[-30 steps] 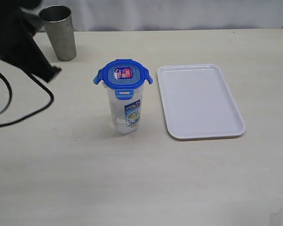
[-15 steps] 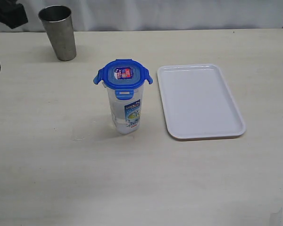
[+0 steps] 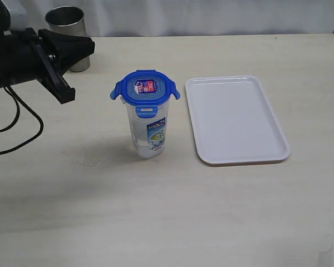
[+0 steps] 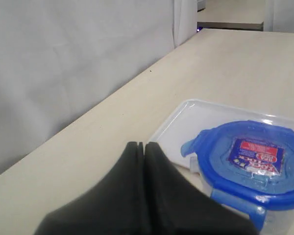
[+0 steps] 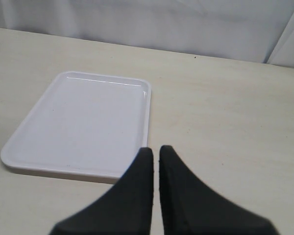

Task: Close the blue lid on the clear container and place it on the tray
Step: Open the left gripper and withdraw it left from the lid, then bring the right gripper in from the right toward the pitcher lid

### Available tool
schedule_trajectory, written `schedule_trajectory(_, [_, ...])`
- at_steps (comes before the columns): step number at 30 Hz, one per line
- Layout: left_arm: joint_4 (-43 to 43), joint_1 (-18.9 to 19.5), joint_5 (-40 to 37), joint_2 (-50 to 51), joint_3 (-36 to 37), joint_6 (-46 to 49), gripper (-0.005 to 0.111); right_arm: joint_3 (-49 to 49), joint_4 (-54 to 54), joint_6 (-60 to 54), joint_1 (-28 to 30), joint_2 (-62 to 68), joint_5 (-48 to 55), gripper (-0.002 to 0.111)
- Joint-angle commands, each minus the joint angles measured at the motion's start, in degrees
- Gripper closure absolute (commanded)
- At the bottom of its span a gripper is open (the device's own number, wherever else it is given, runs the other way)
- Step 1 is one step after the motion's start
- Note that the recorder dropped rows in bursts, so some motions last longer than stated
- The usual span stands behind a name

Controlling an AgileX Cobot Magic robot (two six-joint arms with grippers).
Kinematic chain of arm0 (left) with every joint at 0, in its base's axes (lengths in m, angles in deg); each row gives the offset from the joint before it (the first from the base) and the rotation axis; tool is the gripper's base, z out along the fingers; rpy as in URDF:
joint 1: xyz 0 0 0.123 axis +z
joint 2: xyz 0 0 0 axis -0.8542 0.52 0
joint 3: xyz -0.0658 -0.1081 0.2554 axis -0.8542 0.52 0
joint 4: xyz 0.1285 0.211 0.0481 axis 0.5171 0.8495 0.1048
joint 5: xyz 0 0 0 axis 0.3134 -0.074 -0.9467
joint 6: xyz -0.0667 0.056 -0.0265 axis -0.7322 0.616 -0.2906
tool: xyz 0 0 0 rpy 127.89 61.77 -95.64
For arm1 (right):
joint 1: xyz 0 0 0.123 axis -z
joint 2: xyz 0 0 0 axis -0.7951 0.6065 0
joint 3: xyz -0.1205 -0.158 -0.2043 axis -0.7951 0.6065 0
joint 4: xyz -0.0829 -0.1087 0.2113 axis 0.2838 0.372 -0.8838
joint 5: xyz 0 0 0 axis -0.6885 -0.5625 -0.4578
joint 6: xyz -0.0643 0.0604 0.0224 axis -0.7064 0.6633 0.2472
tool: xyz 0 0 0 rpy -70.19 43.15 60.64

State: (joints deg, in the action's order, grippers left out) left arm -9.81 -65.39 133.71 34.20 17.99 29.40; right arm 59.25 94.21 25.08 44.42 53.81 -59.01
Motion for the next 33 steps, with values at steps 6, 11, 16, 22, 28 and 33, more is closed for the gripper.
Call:
schedule_trajectory(6, [1.0, 0.3, 1.8, 5.6, 0.1, 2.5, 0.107, 0.1, 8.1, 0.0, 0.1, -0.2, -13.5, 0.104])
schedule_trajectory(11, [-3.0, 0.3, 5.7, 9.9, -0.2, 6.0, 0.107, 0.1, 0.2, 2.4, 0.1, -0.2, -34.4, 0.104])
schedule_trajectory(16, [-4.6, 0.3, 7.1, 11.7, -0.2, 7.2, 0.107, 0.1, -4.7, 8.3, 0.1, -0.2, -49.6, 0.104])
schedule_trajectory(22, [-4.6, 0.3, 7.5, 11.7, -0.2, 7.2, 0.107, 0.1, -0.7, 13.8, 0.1, 1.5, -54.7, 0.104])
schedule_trajectory(28, [-4.6, 0.3, 7.5, 11.7, -0.2, 7.2, 0.107, -2.7, 1.4, 14.4, 0.1, 13.9, -61.7, 0.104])
schedule_trajectory(33, [-4.5, 0.3, 7.5, 11.7, -0.2, 7.2, 0.107, -10.9, 12.8, 19.4, 0.1, 31.3, -63.4, 0.104])
